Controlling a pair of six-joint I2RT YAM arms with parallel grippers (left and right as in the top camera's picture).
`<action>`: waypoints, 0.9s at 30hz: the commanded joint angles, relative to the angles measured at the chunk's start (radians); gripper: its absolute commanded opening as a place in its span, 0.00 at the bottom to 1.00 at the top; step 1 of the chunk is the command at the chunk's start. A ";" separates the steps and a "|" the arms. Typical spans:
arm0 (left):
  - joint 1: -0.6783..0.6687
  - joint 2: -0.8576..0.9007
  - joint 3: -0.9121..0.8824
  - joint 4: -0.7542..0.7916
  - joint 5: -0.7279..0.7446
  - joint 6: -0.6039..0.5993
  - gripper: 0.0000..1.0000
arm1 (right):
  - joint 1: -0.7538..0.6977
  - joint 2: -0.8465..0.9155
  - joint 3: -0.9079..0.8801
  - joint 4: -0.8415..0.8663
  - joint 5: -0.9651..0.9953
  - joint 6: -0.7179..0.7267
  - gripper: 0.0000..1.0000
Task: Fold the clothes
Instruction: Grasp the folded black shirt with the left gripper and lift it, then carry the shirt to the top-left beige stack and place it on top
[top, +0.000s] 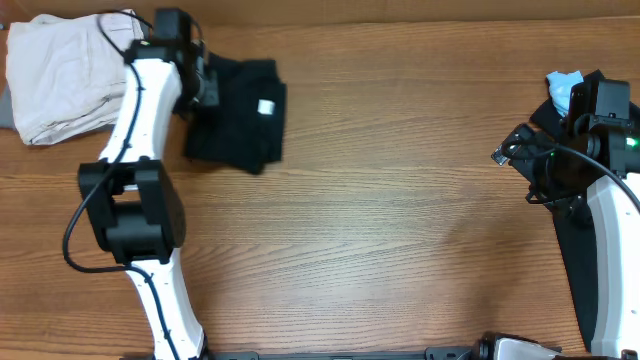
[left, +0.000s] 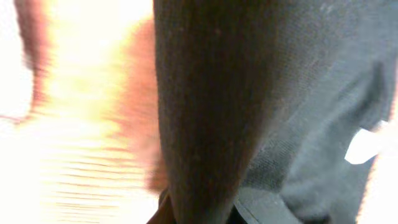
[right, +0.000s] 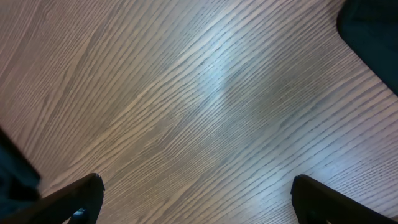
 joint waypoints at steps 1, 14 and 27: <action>0.036 -0.010 0.121 -0.008 -0.043 0.036 0.04 | -0.004 -0.007 0.022 0.004 -0.005 -0.007 1.00; 0.178 -0.011 0.339 0.008 -0.077 0.025 0.04 | -0.004 -0.007 0.022 0.004 -0.005 -0.007 1.00; 0.315 -0.005 0.312 0.090 -0.076 0.025 0.04 | -0.004 -0.007 0.022 0.004 -0.004 -0.007 1.00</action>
